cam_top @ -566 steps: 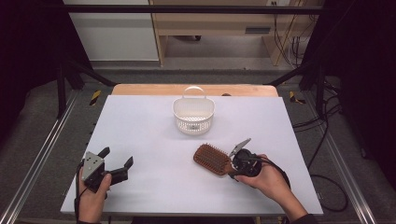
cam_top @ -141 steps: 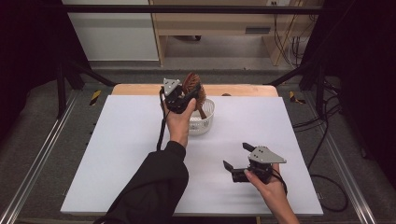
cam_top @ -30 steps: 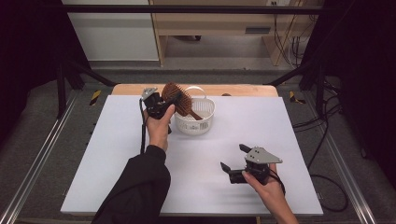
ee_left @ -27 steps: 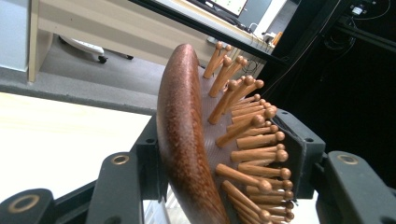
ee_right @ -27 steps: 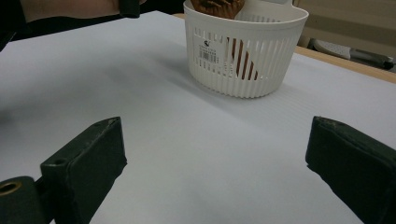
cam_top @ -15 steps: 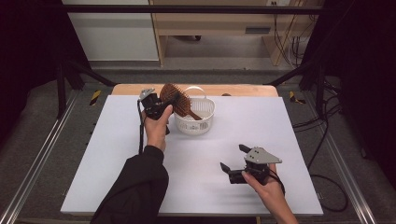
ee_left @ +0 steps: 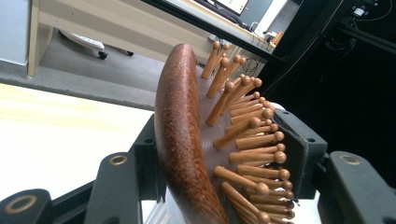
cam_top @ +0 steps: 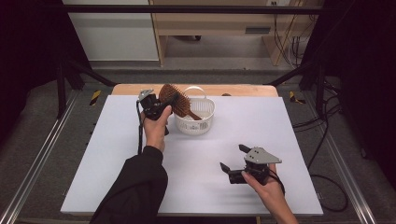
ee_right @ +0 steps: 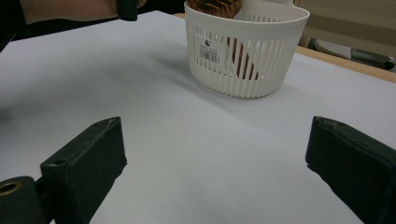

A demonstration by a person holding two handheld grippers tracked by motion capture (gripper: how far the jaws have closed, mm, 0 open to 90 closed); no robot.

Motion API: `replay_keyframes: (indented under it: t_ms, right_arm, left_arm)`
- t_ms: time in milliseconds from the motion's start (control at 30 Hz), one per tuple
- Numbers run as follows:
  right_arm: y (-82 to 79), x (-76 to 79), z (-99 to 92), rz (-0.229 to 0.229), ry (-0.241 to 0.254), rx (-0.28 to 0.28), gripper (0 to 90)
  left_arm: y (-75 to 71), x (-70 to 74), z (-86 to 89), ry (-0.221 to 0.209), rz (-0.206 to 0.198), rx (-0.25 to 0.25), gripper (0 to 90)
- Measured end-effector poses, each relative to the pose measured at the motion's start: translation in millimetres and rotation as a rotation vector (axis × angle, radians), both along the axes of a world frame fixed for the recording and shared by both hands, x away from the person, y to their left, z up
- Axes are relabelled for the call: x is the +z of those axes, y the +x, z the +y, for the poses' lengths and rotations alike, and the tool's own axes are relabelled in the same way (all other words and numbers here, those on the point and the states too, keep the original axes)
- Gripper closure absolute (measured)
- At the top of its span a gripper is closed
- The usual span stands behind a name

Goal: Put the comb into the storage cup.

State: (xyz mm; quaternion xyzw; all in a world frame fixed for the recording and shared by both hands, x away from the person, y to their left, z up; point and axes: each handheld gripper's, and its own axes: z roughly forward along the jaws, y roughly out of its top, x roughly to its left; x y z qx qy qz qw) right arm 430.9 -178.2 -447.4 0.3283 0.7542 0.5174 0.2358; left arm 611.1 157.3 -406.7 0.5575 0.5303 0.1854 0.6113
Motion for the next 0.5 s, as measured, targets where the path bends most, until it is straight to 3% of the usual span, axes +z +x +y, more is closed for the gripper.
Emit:
replay_keyframes:
  t_ms: [500]
  right_arm:
    - [0.0, -0.1, 0.2, 0.000, -0.001, 0.001, 5.1]
  left_arm:
    - [0.1, -3.1, 2.9, -0.014, 0.006, 0.003, 43.2]
